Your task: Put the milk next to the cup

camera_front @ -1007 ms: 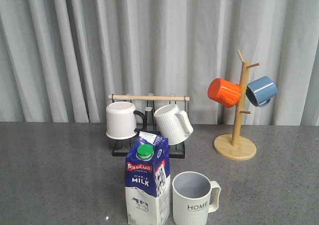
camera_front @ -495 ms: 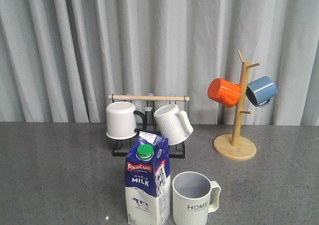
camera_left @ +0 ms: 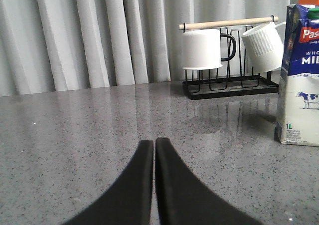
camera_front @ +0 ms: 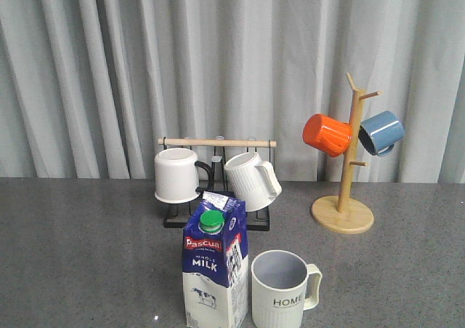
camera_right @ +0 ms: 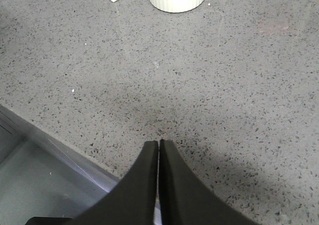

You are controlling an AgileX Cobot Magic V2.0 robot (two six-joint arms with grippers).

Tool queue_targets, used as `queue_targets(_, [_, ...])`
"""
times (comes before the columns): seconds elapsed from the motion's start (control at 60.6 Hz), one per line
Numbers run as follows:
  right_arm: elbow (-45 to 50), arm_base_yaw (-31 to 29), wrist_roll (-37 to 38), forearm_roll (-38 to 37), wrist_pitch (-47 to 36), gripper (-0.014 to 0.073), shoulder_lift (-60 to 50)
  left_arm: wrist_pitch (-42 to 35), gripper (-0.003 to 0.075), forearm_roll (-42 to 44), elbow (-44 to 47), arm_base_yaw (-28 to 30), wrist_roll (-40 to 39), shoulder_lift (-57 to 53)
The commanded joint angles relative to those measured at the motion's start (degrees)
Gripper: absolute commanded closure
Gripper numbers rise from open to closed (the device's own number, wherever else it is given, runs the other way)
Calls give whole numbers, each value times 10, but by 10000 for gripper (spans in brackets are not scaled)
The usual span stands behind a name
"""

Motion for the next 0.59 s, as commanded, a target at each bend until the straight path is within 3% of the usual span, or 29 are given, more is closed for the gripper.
queue_targets(0.0, [-17,-2,-3,-4,-40,599,2,-42,726,-1,12,0,-4,-2])
queue_targets(0.578, [-17,-2,4,-65,-45,599,-6,-42,726,-1,12,0,-4,-2])
